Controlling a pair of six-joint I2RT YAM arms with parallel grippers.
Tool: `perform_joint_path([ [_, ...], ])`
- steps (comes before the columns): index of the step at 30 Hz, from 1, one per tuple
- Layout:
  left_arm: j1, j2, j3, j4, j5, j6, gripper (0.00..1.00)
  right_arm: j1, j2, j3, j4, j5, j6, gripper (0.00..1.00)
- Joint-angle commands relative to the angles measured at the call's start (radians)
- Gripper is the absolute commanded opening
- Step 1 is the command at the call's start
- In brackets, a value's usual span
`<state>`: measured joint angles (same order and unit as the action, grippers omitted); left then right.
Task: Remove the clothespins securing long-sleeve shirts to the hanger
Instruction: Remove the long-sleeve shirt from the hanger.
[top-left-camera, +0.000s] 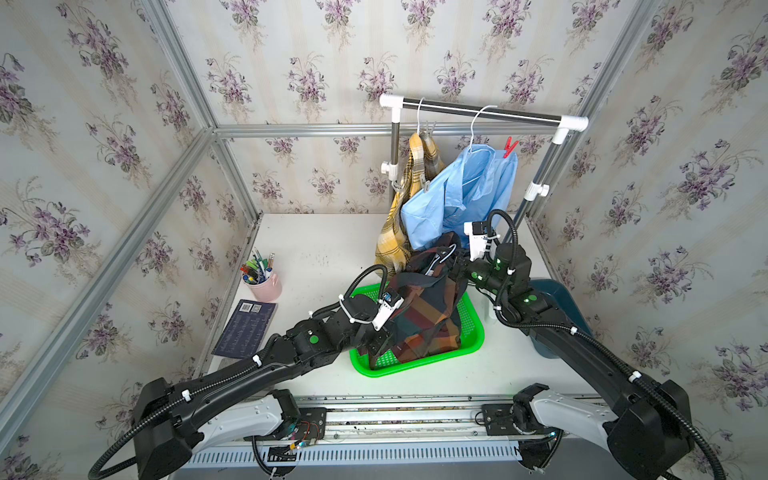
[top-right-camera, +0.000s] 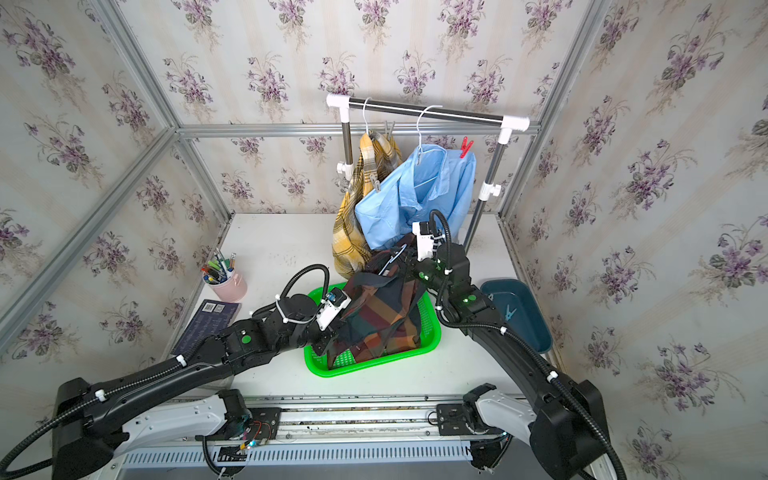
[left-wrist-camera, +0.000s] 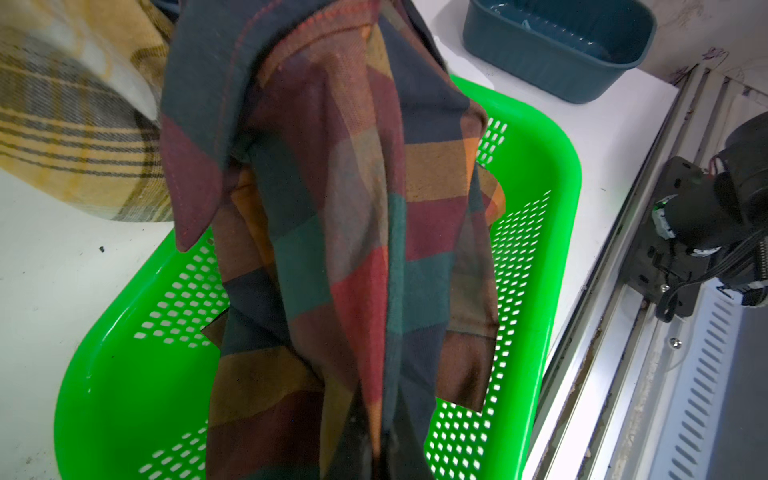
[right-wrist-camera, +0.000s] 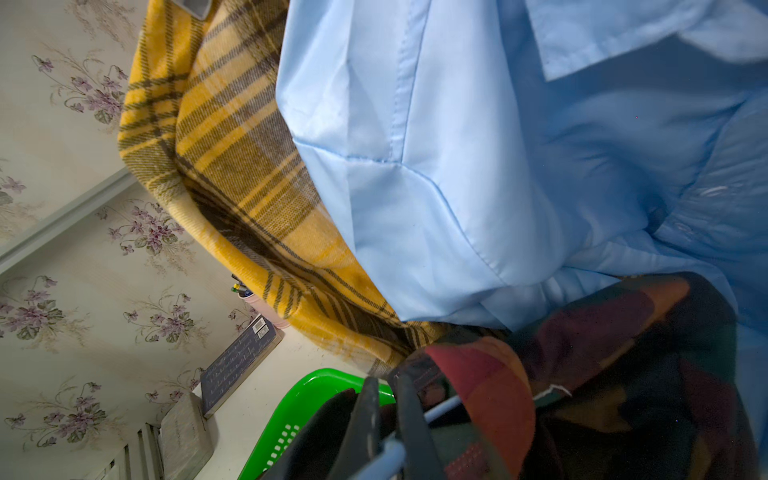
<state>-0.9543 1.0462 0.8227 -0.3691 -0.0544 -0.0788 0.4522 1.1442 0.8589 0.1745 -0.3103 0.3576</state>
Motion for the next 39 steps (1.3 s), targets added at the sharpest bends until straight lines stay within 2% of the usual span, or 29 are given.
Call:
perform_joint_path([
  [1,0.002,-0.016,0.009,-0.004,0.032,0.002,0.09,0.001,0.046,0.074,-0.032,0.062,0.014,0.00],
  [4,0.000,-0.038,0.006,-0.038,0.054,0.009,0.15,0.001,0.103,0.147,-0.083,0.164,0.004,0.00],
  [6,0.001,-0.053,0.000,-0.054,0.045,0.010,0.12,0.000,0.137,0.190,-0.104,0.230,-0.003,0.00],
  [10,0.000,-0.086,-0.006,-0.083,0.054,0.002,0.00,0.000,0.202,0.272,-0.148,0.352,-0.008,0.00],
  [18,-0.004,-0.128,-0.041,-0.119,0.055,-0.018,0.00,0.001,0.300,0.367,-0.194,0.551,0.020,0.00],
  [23,-0.004,-0.151,-0.057,-0.129,0.035,-0.029,0.01,0.001,0.304,0.383,-0.197,0.604,0.024,0.00],
  [26,-0.004,-0.135,-0.045,-0.128,0.036,-0.025,0.25,0.012,0.275,0.375,-0.200,0.605,0.017,0.00],
  [28,-0.004,-0.124,-0.025,-0.124,0.046,-0.022,0.37,0.024,0.244,0.345,-0.176,0.602,-0.001,0.00],
  [30,-0.004,-0.132,-0.005,-0.112,0.054,-0.016,0.61,0.026,0.210,0.310,-0.168,0.593,-0.013,0.00],
  [32,-0.004,-0.162,0.008,-0.097,0.059,-0.013,0.74,0.026,0.185,0.284,-0.171,0.578,-0.019,0.00],
  [34,-0.004,-0.179,0.010,-0.082,0.022,-0.013,0.80,0.026,0.154,0.259,-0.166,0.554,-0.018,0.00],
  [39,0.003,-0.119,0.030,-0.082,-0.068,0.020,0.84,0.027,0.086,0.237,-0.183,0.540,-0.006,0.00],
])
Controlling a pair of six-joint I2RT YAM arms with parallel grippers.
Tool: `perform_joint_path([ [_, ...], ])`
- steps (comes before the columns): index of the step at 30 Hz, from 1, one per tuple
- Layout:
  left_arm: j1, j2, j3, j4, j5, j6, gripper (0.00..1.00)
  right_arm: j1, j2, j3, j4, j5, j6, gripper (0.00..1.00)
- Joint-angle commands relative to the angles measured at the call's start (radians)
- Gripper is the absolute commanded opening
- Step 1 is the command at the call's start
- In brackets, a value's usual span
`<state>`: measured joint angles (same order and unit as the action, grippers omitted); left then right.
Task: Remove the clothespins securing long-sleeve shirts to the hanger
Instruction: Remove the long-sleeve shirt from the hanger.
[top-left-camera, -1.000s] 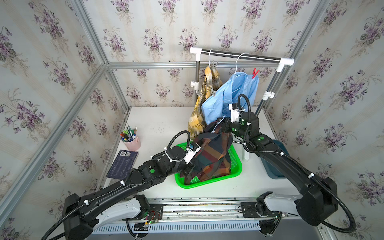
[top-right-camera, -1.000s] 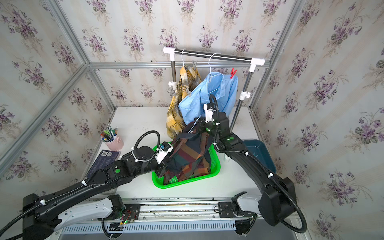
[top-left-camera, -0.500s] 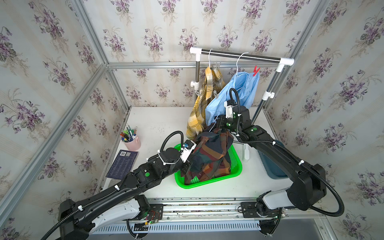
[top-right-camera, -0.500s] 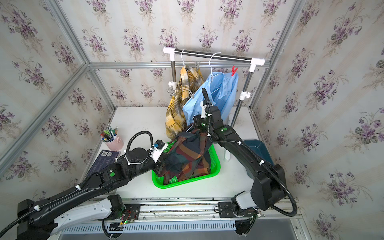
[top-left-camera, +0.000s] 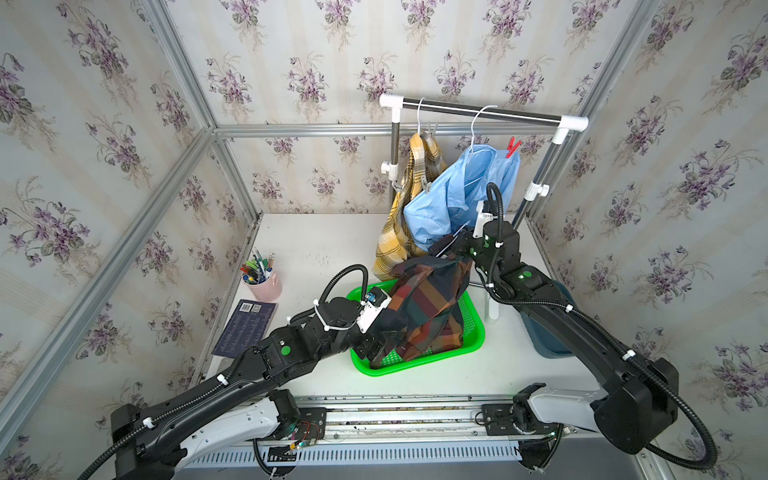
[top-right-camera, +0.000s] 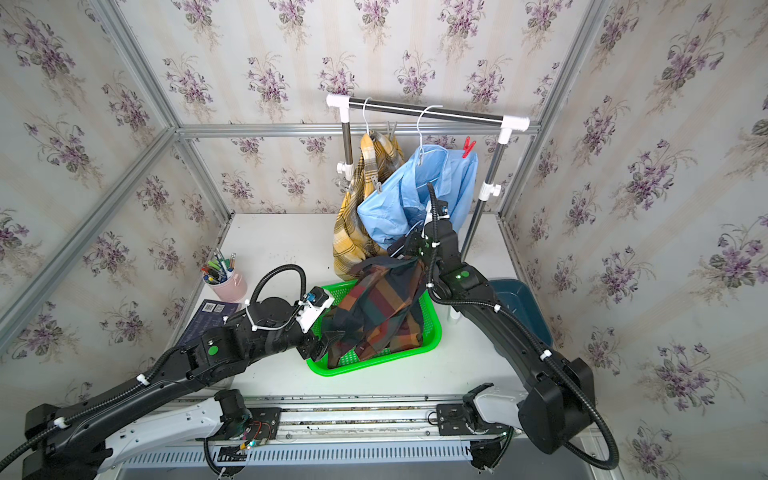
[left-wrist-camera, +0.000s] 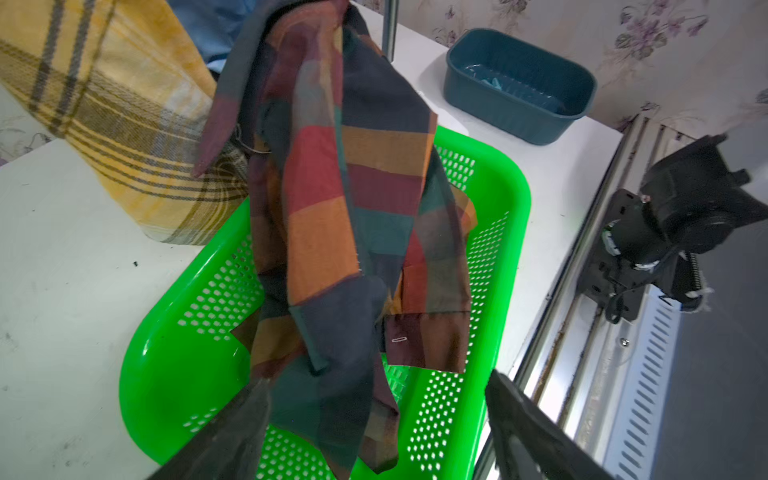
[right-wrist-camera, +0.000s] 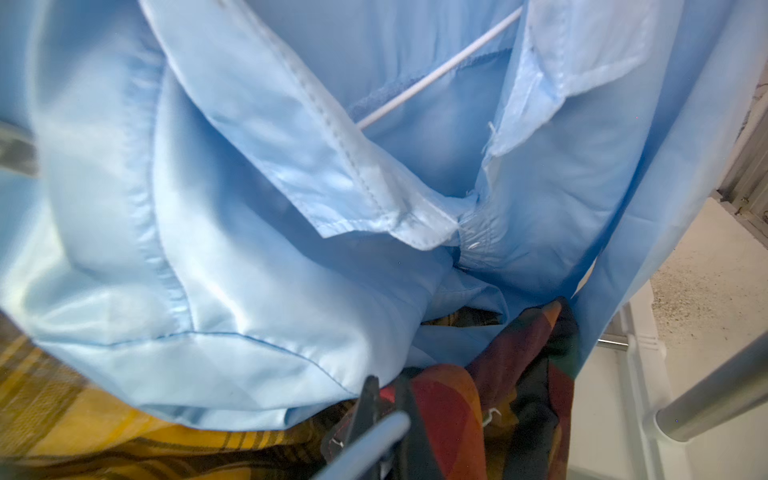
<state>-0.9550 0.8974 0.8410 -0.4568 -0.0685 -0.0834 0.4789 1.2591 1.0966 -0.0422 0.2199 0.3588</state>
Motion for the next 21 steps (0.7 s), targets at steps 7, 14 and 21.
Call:
perform_joint_path([
  [7,0.041,0.137,0.027,0.062,-0.043,0.013,0.67,0.000,-0.069,0.017,0.010,-0.001,-0.002,0.00],
  [14,0.048,0.148,0.028,0.087,-0.065,0.010,0.02,0.000,-0.073,0.013,0.023,-0.007,0.005,0.00],
  [21,0.039,-0.054,-0.045,0.029,-0.040,-0.042,0.00,-0.006,0.005,0.059,0.054,0.082,-0.012,0.00],
])
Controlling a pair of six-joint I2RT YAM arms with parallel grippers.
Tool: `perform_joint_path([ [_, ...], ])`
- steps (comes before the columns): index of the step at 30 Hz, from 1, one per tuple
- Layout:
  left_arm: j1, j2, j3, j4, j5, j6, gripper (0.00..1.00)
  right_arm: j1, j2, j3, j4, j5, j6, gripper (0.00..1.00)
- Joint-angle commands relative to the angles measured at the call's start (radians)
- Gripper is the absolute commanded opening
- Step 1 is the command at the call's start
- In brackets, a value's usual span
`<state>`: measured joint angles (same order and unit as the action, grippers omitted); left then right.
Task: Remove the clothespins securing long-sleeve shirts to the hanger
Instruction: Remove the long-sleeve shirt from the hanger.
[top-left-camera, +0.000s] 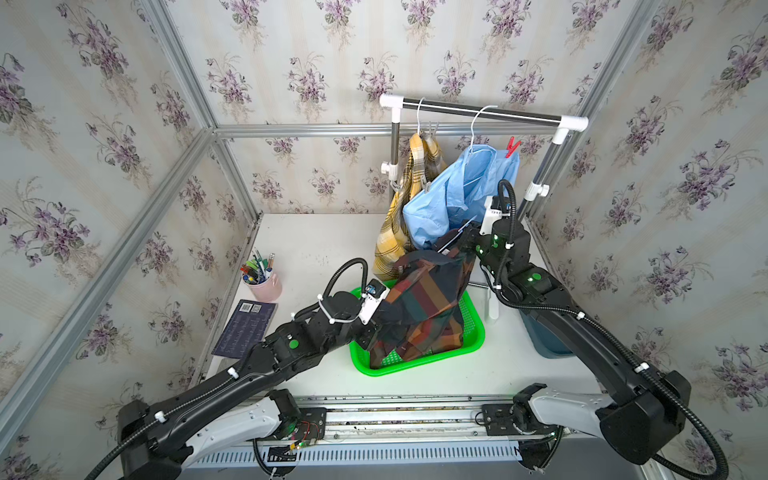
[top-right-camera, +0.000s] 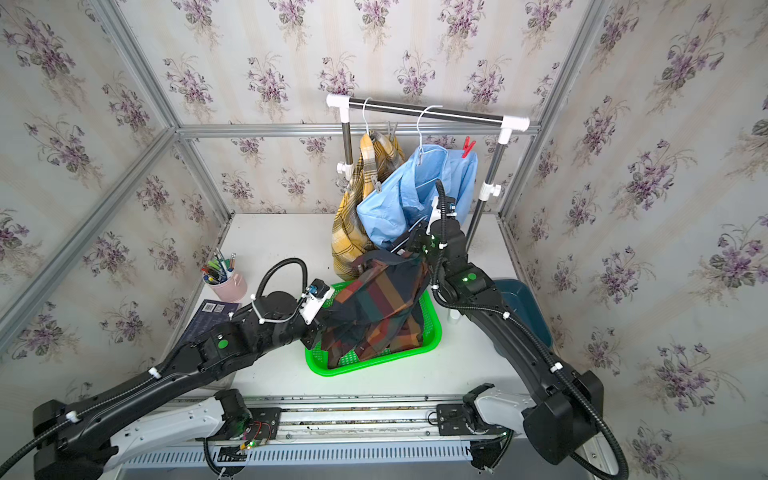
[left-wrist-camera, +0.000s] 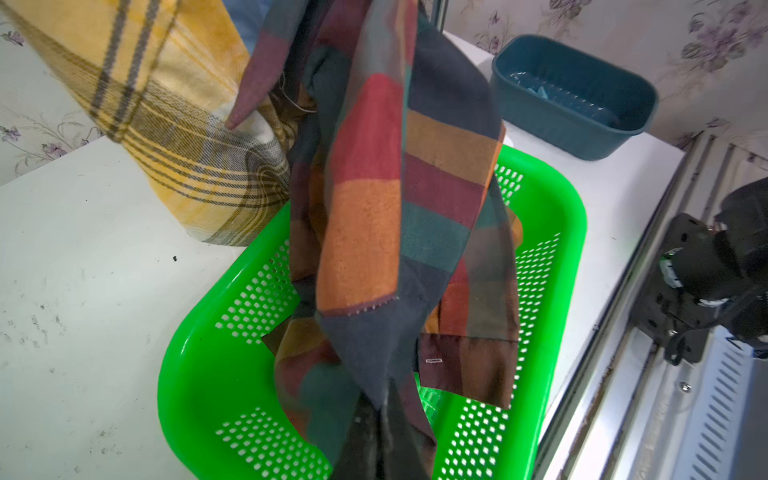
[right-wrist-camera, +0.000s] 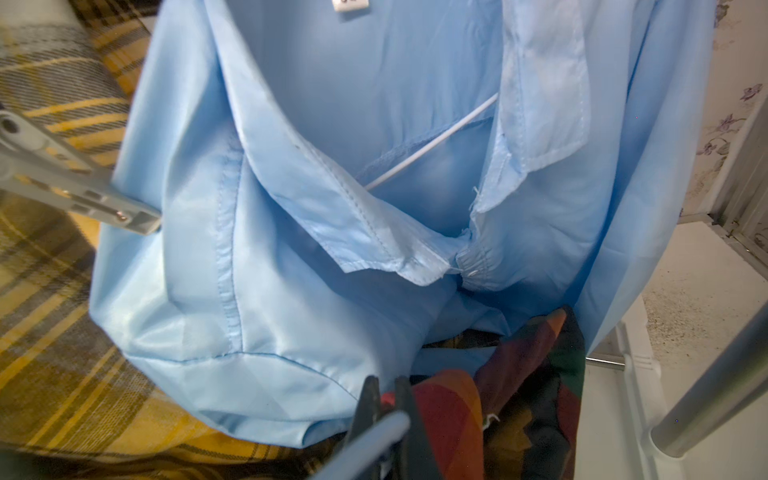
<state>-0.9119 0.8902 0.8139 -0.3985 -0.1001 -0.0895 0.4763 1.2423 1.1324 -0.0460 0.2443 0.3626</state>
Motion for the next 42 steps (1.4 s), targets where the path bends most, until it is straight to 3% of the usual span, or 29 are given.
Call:
perform_joint_path([
  [1,-0.004,-0.070,-0.030,-0.046,-0.014,-0.044,0.00,-0.003,0.038,0.038,0.061,0.075,-0.014,0.00],
  [7,-0.014,-0.090,-0.075,-0.080,0.016,-0.114,0.00,-0.005,0.116,0.081,0.117,0.192,0.023,0.00],
  [12,-0.021,-0.045,-0.085,-0.123,-0.041,-0.177,0.00,-0.020,0.122,0.119,0.106,0.250,0.051,0.00],
  [17,-0.021,-0.004,-0.126,-0.149,-0.186,-0.331,0.00,-0.095,0.060,0.129,0.064,0.192,0.084,0.00],
  [20,-0.022,0.049,-0.134,-0.145,-0.204,-0.384,0.00,-0.127,0.024,0.122,0.046,0.142,0.103,0.00],
  [26,-0.024,0.099,-0.130,-0.055,-0.213,-0.345,0.00,-0.146,-0.026,0.088,0.040,0.060,0.128,0.00],
  [27,-0.024,0.086,-0.120,-0.042,-0.211,-0.332,0.03,-0.145,-0.032,0.081,0.040,0.047,0.129,0.00],
  [28,-0.024,0.065,-0.108,-0.031,-0.204,-0.314,0.17,-0.145,-0.037,0.072,0.043,0.039,0.131,0.00],
  [30,-0.028,0.006,-0.084,-0.001,-0.184,-0.265,0.64,-0.145,-0.044,0.053,0.040,0.025,0.133,0.00],
  [32,-0.028,-0.034,-0.061,0.020,-0.171,-0.209,0.89,-0.145,-0.047,0.038,0.038,0.010,0.136,0.00],
  [33,-0.028,-0.044,-0.052,0.039,-0.157,-0.177,0.95,-0.145,-0.050,0.032,0.037,0.001,0.140,0.00],
  [34,-0.028,-0.039,-0.039,0.060,-0.138,-0.153,0.99,-0.145,-0.052,0.029,0.034,-0.007,0.141,0.00],
  [39,-0.028,0.090,0.043,0.164,0.021,-0.100,0.99,-0.144,-0.065,0.025,0.025,-0.038,0.152,0.00],
  [42,-0.027,0.186,0.079,0.199,0.015,-0.091,0.99,-0.141,-0.073,0.027,0.019,-0.043,0.153,0.00],
])
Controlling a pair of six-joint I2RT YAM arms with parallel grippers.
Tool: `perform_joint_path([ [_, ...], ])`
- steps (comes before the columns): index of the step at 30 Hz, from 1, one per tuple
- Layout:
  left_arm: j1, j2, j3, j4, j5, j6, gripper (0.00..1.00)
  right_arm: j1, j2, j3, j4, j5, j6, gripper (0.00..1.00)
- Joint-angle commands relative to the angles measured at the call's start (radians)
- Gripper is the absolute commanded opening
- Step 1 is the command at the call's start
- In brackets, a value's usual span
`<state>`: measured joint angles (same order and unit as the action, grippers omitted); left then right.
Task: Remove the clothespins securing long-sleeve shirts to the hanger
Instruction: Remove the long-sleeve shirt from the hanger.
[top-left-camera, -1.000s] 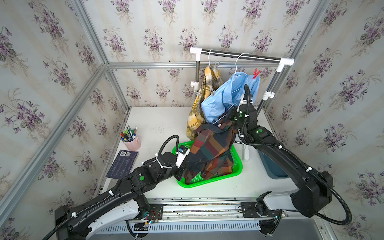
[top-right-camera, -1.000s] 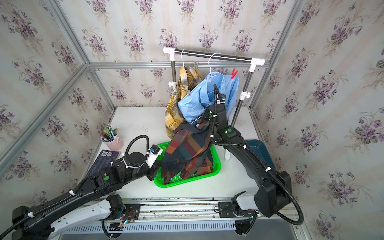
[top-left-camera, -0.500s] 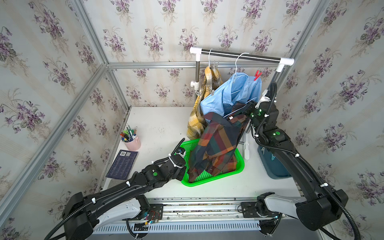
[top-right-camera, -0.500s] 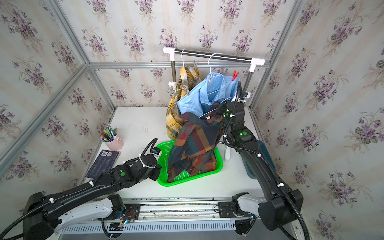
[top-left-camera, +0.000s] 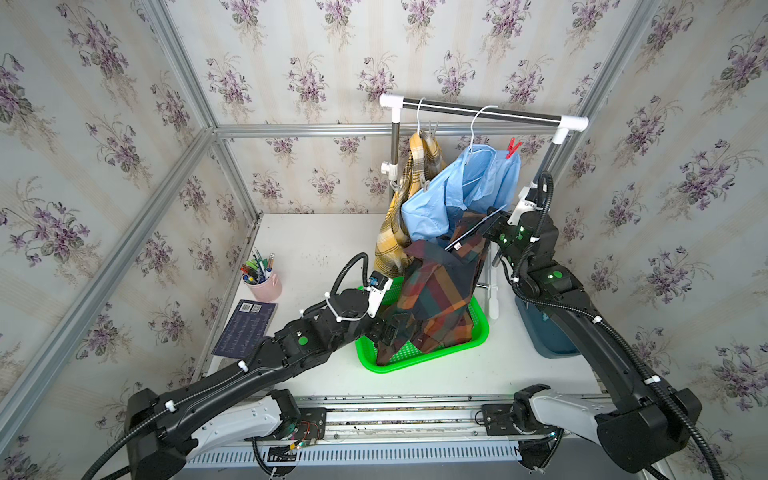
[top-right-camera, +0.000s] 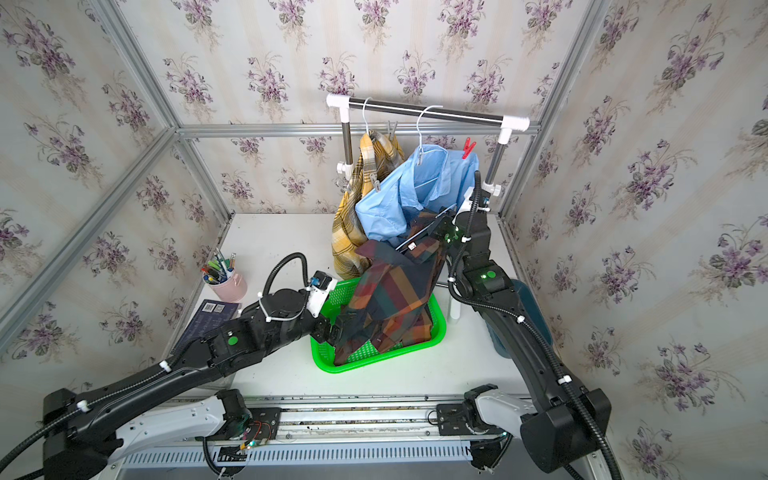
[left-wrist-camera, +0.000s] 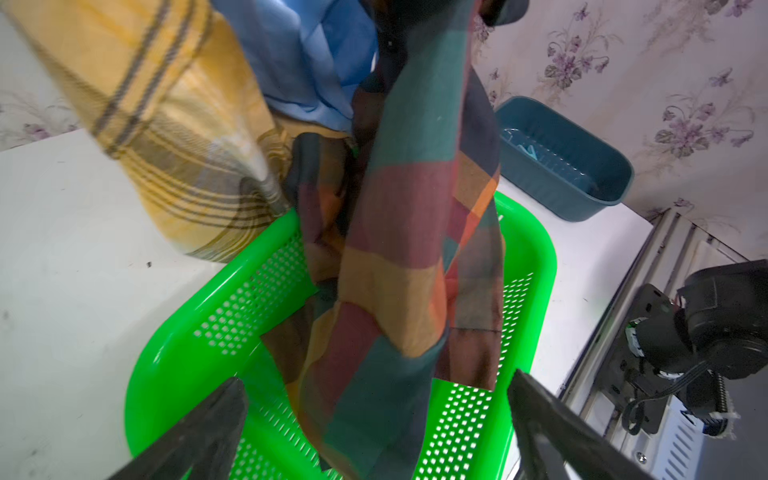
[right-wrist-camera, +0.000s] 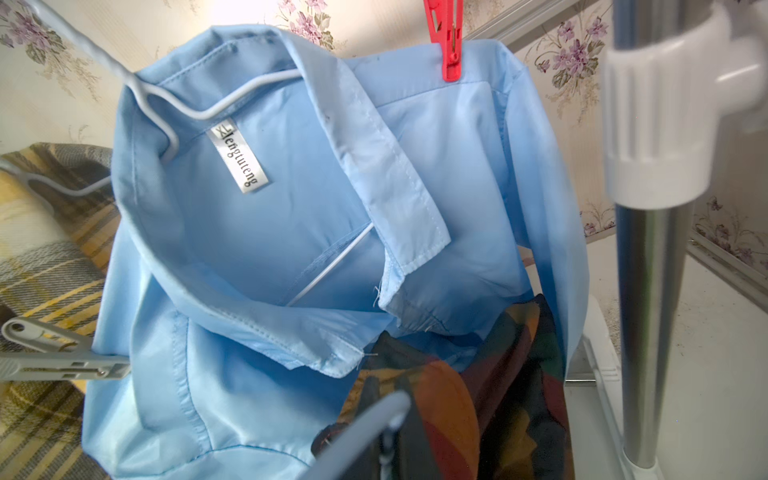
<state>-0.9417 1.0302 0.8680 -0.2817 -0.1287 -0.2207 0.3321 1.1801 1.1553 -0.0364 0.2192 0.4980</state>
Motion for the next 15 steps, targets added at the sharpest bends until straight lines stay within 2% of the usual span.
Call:
perform_joint_path([
  [1,0.001,0.073,0.036,0.095,0.034,0.045,0.97,0.003,-0.014,0.004,0.008,-0.020,0.018,0.00],
  [3,0.003,0.112,0.047,0.132,0.038,0.047,0.93,0.004,-0.017,0.004,0.003,-0.023,0.020,0.00],
  [5,0.006,0.156,0.063,0.141,0.035,0.050,0.82,0.004,-0.021,0.005,0.003,-0.028,0.022,0.00],
  [8,0.019,0.207,0.075,0.146,0.037,0.036,0.53,0.004,-0.023,0.009,0.007,-0.034,0.027,0.00],
  [12,0.027,0.213,0.057,0.147,0.005,0.024,0.03,0.004,-0.020,0.018,0.015,-0.043,0.031,0.00],
  [13,0.028,0.200,0.048,0.141,0.000,0.021,0.00,0.004,-0.018,0.017,0.020,-0.040,0.033,0.00],
  [15,0.028,0.158,0.016,0.140,-0.004,0.010,0.00,0.003,-0.010,0.020,0.024,-0.035,0.029,0.00],
])
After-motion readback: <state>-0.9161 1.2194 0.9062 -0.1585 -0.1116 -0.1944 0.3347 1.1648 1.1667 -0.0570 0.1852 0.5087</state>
